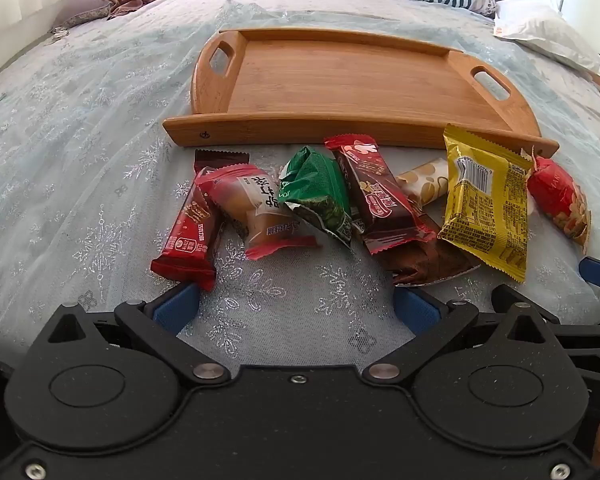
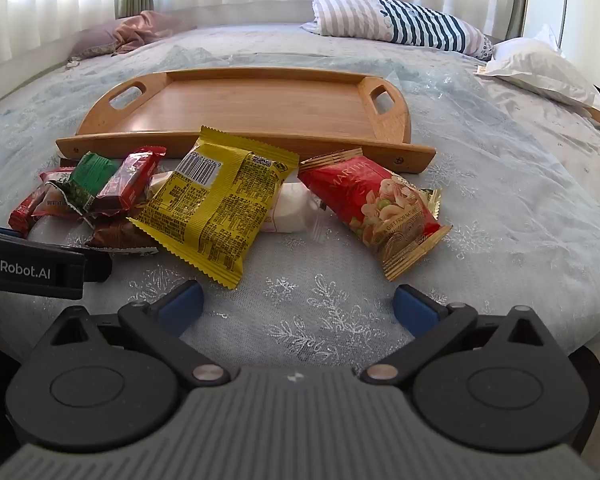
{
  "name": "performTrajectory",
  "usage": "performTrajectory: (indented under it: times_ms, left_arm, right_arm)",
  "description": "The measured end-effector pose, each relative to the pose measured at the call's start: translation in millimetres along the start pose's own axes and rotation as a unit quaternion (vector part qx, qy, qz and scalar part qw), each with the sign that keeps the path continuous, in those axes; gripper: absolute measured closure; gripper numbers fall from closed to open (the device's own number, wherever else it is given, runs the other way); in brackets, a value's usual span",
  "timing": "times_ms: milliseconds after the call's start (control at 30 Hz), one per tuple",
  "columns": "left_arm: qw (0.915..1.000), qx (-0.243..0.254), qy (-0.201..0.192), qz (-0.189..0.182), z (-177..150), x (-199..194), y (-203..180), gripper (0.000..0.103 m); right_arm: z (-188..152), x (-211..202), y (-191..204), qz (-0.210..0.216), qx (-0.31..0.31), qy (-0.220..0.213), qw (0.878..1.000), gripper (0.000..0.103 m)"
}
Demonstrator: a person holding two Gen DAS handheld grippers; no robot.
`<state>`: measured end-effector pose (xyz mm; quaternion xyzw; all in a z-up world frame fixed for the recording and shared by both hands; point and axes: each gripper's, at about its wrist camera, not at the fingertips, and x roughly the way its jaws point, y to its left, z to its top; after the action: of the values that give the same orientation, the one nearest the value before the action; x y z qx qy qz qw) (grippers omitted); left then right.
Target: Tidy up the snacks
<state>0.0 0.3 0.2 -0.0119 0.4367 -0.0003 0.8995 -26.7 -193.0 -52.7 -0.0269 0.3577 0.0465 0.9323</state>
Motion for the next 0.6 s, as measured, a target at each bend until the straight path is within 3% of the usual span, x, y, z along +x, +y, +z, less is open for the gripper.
performTrajectory:
  times_ms: [600]
  left_arm:
    - [1.0, 0.002, 0.0, 0.003, -1.7, -0.6, 1.2, 0.0]
  right_arm:
    - [0.1, 0.5, 0.0, 0.0, -0.001, 0.002, 1.0, 0.0]
